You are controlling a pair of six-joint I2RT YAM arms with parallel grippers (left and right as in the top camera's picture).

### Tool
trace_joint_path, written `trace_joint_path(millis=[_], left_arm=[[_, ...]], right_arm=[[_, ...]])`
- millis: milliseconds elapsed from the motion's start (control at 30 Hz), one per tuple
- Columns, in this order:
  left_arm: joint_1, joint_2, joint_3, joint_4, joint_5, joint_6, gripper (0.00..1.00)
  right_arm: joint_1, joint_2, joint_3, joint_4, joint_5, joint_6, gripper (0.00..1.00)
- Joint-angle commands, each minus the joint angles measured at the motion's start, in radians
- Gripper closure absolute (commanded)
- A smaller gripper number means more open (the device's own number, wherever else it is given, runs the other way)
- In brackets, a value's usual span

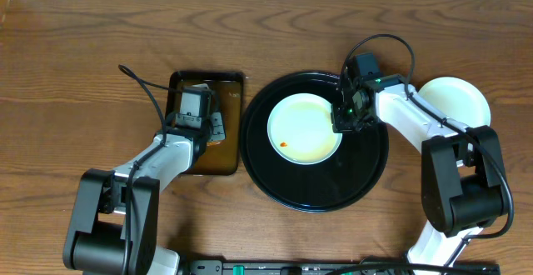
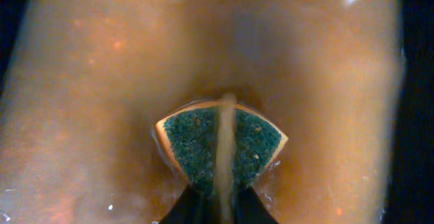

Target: Clean dirty plates on tray and stack at the side

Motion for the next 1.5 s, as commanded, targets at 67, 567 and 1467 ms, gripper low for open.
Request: trace_joint_path(millis=[67,567,1467], left_arm=[[0.003,-0.019,-0.001,0.012,-0.009,0.005,0.93],[0.003,-0.220,-0.001,0.064,0.021,0.035,0.92],[0.003,-0.462,-0.001,0.393,0.022,0.137,0.93]], right_arm=[[0.014,0.029,-0.007,-0.014,0.015,0.007,0.99],[0.014,0.029,-0.007,-0.015,0.015,0.007,0.99],[0.014,0.029,-0.007,-0.016,0.014,0.007,0.99]])
